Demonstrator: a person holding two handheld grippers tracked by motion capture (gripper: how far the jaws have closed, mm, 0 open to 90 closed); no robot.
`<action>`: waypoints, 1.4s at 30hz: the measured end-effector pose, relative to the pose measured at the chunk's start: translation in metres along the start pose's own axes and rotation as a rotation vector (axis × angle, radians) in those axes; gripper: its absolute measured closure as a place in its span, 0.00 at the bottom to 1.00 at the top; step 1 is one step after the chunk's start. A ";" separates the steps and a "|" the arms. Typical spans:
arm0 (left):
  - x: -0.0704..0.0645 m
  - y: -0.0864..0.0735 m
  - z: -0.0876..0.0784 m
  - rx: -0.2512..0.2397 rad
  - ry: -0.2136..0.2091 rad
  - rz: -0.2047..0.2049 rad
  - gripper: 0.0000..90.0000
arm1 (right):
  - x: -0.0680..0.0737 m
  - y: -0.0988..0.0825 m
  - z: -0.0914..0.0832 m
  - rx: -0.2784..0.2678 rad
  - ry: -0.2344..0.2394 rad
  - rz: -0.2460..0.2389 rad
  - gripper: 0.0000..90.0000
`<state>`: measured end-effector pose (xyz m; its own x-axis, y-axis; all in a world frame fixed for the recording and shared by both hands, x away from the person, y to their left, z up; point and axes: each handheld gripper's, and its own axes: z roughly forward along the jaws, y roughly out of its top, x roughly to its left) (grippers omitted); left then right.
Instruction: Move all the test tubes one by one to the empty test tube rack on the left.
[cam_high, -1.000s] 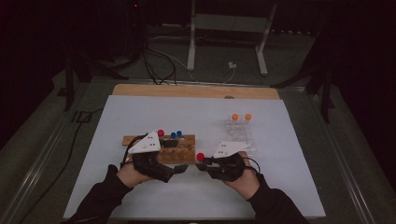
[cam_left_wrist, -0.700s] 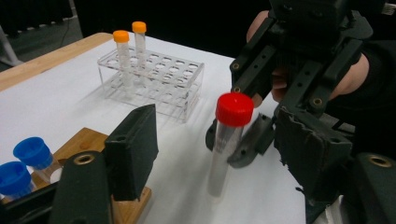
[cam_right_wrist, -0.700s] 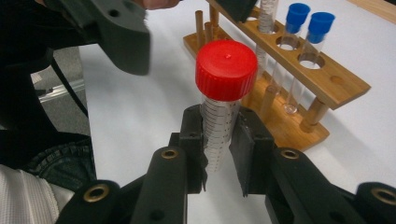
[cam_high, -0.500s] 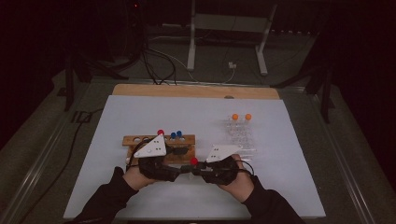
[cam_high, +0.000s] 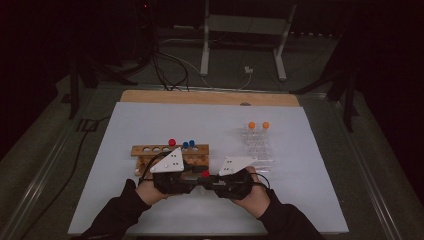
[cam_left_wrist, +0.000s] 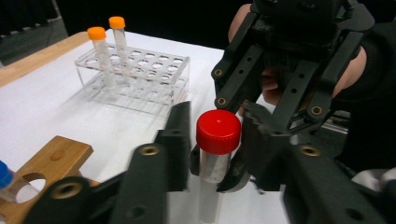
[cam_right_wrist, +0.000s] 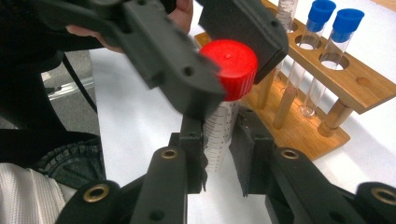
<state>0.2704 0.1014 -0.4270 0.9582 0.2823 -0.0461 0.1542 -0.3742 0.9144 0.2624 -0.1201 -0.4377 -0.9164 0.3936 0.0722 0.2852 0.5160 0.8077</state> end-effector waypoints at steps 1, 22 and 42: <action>0.000 0.000 0.000 -0.003 0.001 0.002 0.76 | 0.000 0.000 0.000 -0.001 0.000 -0.001 0.83; 0.015 0.014 -0.036 -0.059 0.110 -0.011 0.79 | -0.010 0.005 -0.023 -0.118 -0.100 0.057 0.25; 0.042 0.020 -0.088 -0.100 0.352 -0.045 0.79 | -0.018 0.006 -0.036 -0.162 -0.150 0.102 0.00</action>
<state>0.2925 0.1837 -0.3755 0.8065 0.5900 0.0381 0.1535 -0.2711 0.9502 0.2702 -0.1513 -0.4127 -0.8300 0.5520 0.0801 0.3141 0.3438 0.8850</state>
